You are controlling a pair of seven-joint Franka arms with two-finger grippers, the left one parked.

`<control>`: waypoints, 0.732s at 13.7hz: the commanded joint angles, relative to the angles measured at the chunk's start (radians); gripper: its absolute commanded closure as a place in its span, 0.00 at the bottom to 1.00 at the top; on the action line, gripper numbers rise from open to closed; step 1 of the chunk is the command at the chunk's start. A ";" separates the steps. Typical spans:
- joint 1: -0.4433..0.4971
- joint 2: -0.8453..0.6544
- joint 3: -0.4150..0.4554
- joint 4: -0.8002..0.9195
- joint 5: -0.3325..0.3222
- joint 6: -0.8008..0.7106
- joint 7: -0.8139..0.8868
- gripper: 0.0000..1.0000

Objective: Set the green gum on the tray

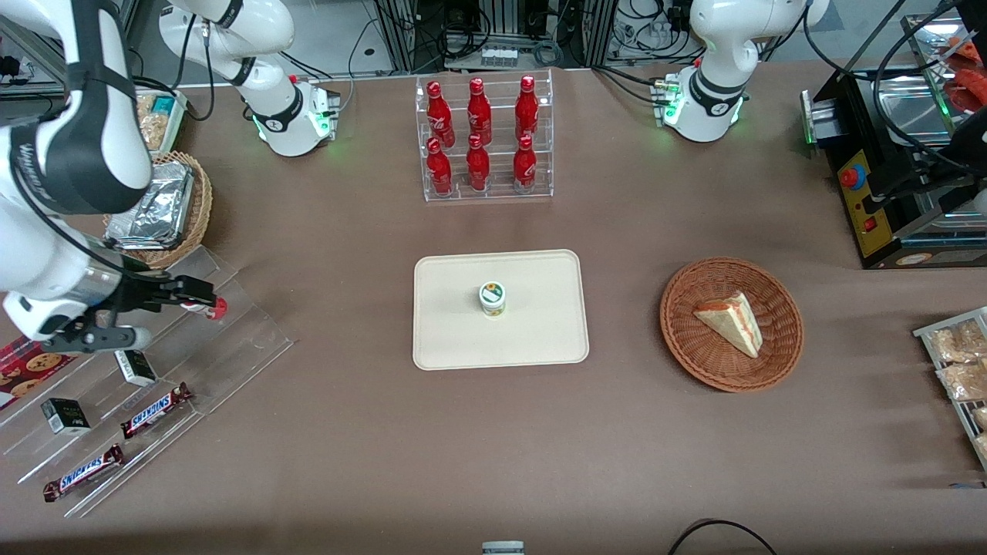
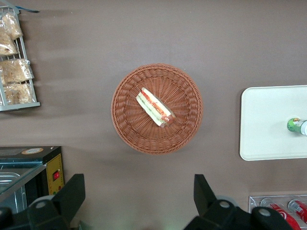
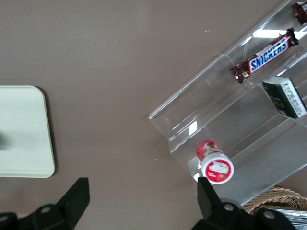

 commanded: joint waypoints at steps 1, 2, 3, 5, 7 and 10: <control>-0.081 -0.088 0.068 -0.085 0.003 0.021 0.012 0.00; -0.093 -0.109 0.078 -0.090 0.003 0.010 0.015 0.00; -0.096 -0.122 0.078 -0.088 0.002 -0.008 0.013 0.00; -0.096 -0.139 0.078 -0.088 0.003 -0.053 0.042 0.00; -0.079 -0.137 0.070 -0.073 0.002 -0.103 0.105 0.00; -0.041 -0.140 0.041 -0.033 0.003 -0.152 0.131 0.00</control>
